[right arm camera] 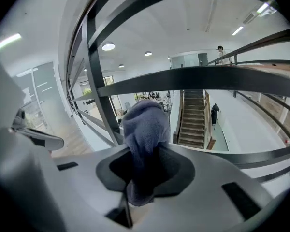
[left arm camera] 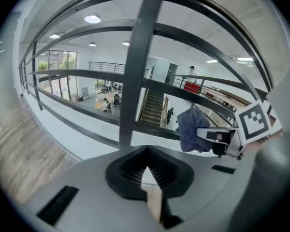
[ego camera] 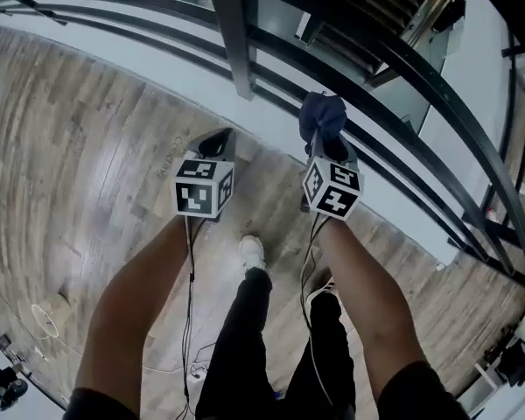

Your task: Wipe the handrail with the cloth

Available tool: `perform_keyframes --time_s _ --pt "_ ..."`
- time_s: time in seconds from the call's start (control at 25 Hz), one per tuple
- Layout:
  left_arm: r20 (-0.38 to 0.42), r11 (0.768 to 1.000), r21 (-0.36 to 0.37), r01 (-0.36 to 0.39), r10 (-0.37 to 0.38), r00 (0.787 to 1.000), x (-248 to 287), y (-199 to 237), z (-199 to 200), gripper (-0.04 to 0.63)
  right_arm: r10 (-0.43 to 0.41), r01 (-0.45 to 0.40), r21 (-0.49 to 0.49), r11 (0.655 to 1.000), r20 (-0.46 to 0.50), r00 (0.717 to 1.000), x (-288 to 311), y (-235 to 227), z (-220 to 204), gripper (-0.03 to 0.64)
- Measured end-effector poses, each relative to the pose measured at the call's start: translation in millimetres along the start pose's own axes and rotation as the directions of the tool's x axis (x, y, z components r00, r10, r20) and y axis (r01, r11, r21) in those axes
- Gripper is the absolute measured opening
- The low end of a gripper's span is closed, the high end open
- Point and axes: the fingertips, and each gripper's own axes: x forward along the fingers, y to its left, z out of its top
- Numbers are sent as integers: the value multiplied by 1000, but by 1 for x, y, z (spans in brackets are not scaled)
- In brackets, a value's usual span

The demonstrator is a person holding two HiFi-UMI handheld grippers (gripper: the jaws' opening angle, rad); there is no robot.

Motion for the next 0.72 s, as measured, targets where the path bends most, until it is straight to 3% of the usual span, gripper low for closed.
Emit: perform_keyframes --time_s 0.12,0.24,0.52,0.72 --pt "17 997 -72 -19 20 1000 15 44 4 3 21 -21 -12 1000 2 1000 48 33 16 75" --pt "47 995 -99 -32 37 998 22 73 7 3 48 -49 -12 999 -13 999 85 64 23 75" --pt "53 1000 -6 -31 31 998 39 104 13 3 22 -19 56 998 -45 999 138 96 25 75" --pt "54 998 65 -20 16 998 46 102 20 3 4 -3 11 1000 -49 999 156 96 30 75"
